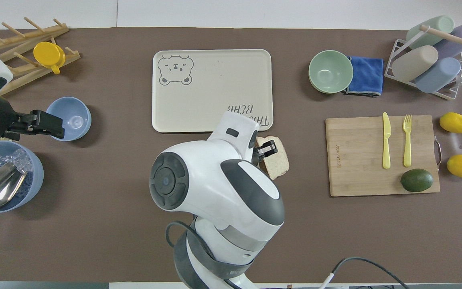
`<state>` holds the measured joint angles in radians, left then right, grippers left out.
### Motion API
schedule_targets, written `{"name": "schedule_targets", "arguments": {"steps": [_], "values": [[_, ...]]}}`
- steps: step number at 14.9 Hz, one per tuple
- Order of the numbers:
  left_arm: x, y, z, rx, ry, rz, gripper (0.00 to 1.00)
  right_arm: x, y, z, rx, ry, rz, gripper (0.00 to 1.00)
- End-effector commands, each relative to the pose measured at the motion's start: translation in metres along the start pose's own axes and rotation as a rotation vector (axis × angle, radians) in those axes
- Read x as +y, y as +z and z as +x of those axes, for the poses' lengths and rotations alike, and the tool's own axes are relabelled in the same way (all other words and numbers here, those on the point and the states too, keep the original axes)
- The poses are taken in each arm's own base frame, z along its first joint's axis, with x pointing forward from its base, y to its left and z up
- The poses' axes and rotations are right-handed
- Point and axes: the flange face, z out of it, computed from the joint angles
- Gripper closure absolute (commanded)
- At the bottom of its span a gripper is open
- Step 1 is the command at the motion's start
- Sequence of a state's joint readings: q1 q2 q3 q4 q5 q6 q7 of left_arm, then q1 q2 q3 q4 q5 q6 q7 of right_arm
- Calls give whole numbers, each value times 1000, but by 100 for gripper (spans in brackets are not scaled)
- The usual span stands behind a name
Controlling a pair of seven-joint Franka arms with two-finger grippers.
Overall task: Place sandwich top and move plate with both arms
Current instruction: 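Carry the bread slice with the right gripper onto the egg sandwich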
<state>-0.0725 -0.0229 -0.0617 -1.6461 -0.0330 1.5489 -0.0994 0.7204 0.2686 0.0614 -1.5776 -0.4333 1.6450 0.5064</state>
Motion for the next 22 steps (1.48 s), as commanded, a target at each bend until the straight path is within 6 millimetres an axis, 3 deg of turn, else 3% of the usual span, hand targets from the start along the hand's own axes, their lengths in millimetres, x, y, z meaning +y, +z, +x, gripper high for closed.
{"name": "schedule_targets", "arguments": {"steps": [1,5,6,10,14,16,17,19,20,22], "values": [[-3,-5,-2,0,-4,-10,0,-20,9,-6,-55,16,53,100],[-3,-6,-3,6,-4,-10,0,-46,34,-24,-56,58,88,100],[-2,-14,-7,24,-2,-11,0,-51,43,-28,-48,55,94,100],[-3,-20,-13,28,-1,-11,0,-80,56,-25,-5,126,134,100],[-3,-22,-14,32,-1,-11,0,-95,75,-28,31,226,211,100],[-3,-22,-15,32,-1,-11,0,-100,73,-28,12,293,275,100],[-3,-22,-15,32,-1,-11,0,-101,72,-28,11,303,286,90],[-3,-23,-15,34,-1,-11,0,-100,72,-23,12,326,327,7],[-3,-22,-15,32,-1,-11,0,-99,70,-20,7,342,353,0],[-3,-22,-15,32,-1,-11,0,-77,60,-4,6,389,398,0]]}}
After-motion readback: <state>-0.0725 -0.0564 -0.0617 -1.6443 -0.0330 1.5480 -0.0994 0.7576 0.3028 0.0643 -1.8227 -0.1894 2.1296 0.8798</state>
